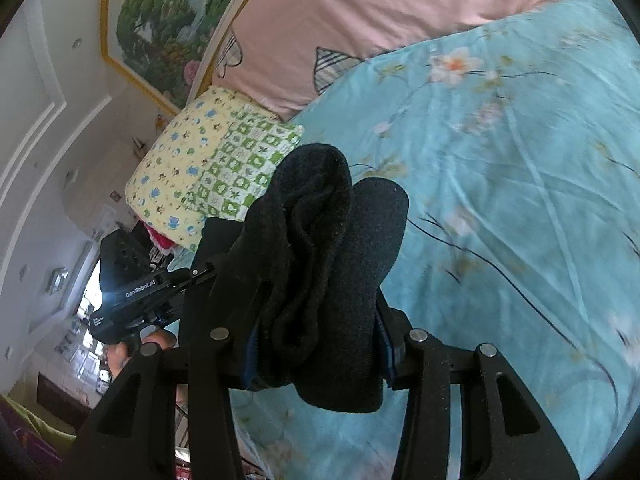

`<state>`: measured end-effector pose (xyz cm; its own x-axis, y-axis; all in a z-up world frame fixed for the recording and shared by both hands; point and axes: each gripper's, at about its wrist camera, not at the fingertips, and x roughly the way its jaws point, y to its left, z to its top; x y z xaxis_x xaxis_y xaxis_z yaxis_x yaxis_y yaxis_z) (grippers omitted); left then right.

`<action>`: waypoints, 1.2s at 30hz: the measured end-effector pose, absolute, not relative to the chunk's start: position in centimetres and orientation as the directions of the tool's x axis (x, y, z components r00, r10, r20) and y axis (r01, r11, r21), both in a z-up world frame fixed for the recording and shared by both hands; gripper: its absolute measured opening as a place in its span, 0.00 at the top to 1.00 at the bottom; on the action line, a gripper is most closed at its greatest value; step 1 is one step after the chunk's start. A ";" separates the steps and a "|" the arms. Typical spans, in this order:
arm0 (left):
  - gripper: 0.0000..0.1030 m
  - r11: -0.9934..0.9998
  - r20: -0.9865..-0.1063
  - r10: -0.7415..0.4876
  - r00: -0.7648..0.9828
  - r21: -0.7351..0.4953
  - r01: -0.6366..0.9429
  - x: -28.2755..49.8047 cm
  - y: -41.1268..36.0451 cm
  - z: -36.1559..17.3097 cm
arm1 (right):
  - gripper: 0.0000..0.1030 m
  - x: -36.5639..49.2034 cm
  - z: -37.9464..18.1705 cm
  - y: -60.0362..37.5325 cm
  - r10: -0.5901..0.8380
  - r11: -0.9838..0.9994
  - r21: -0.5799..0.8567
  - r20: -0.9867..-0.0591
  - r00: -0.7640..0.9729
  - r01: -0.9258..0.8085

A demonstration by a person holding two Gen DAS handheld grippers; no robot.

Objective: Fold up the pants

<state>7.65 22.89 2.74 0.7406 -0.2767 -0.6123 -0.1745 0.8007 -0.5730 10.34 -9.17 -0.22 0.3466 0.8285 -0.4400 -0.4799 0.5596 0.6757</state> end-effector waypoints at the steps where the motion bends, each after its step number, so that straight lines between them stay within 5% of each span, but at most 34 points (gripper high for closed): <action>1: 0.70 0.799 -0.612 -0.268 0.744 -0.573 -0.183 7.7 23.4 2.7 | 0.54 10.9 -0.1 -8.4 0.831 0.556 0.672 -0.441 0.338 -0.489; 23: 0.70 0.771 -0.635 -0.125 0.762 -0.546 -0.329 11.6 32.0 0.6 | 0.54 20.0 -0.5 2.5 0.851 0.502 0.623 -0.480 0.214 -0.600; 36: 0.45 0.837 -0.684 0.009 0.730 -0.394 -0.379 11.5 30.7 -0.8 | 0.38 20.9 -3.0 1.5 0.772 0.605 0.521 -0.569 0.284 -0.602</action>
